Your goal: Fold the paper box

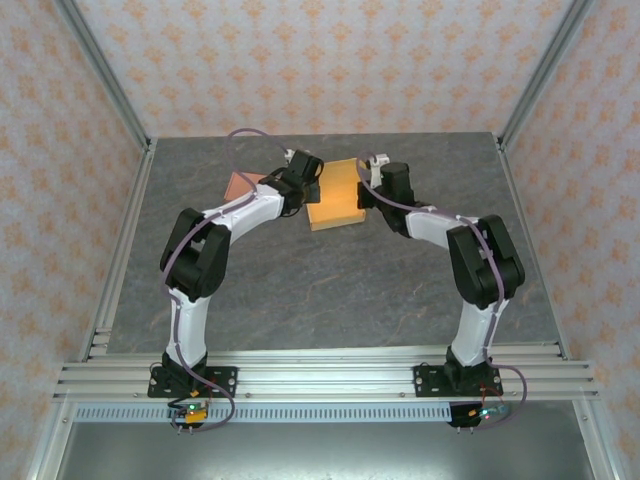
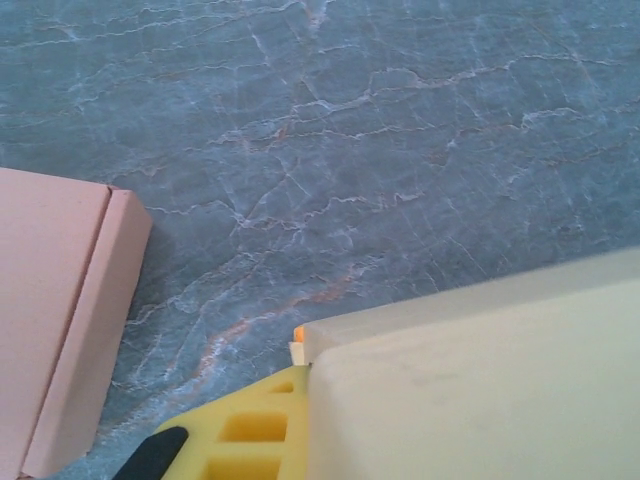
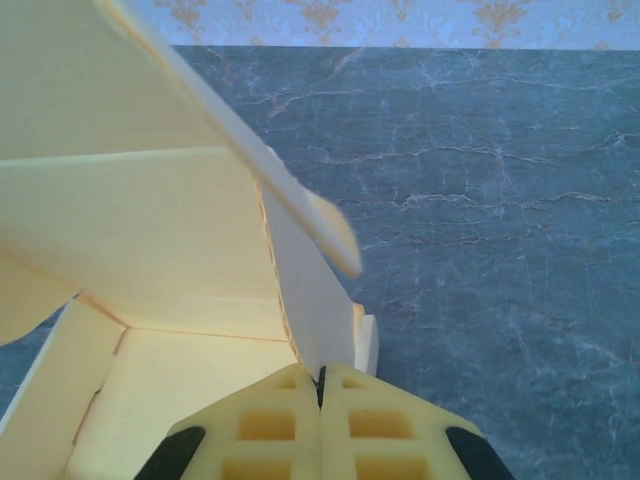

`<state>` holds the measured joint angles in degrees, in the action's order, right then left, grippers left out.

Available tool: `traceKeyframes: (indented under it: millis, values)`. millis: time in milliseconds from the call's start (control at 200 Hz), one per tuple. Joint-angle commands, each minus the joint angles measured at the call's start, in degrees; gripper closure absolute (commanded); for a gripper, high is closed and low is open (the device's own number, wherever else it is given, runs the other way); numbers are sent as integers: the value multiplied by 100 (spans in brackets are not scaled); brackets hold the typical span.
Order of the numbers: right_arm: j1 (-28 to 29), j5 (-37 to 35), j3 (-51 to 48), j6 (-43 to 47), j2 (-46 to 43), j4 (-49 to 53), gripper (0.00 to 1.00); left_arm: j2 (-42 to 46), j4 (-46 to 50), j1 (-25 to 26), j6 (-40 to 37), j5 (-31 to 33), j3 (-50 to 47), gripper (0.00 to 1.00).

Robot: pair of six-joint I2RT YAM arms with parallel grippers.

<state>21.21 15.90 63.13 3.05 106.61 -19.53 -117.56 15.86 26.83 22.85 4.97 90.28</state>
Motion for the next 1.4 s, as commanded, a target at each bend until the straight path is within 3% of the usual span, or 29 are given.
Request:
traceKeyframes:
  millis: [0, 345, 641, 856, 1106, 1181, 1281, 1397]
  values:
    - [234, -699, -308, -418, -333, -264, 100, -29, -63, -29, 296, -27, 166, 92]
    - [434, -854, -746, -732, -371, -490, 100, -94, -465, 82, 896, -261, -257, 92]
    - [560, -1047, -1339, -1022, -416, -813, 99, 94, -1248, 390, 609, 275, -1358, 92]
    - [564, -766, -1778, -1536, -947, -769, 74, 351, -1954, 539, 141, 882, -2151, 92]
    - [566, -161, -2388, -2637, -2488, -313, 52, 295, -2291, 553, -58, 1005, -2472, 92]
    - [554, -290, -2547, -3167, -2965, -121, 47, 295, -2400, 560, -79, 1034, -2544, 92]
    - [461, -569, -2353, -4106, -3328, 587, 30, 295, -2552, 569, -154, 1088, -2627, 92]
    - [85, -382, -1531, -5707, -3020, 1692, 29, 304, -2836, 612, -300, 1136, -2756, 92]
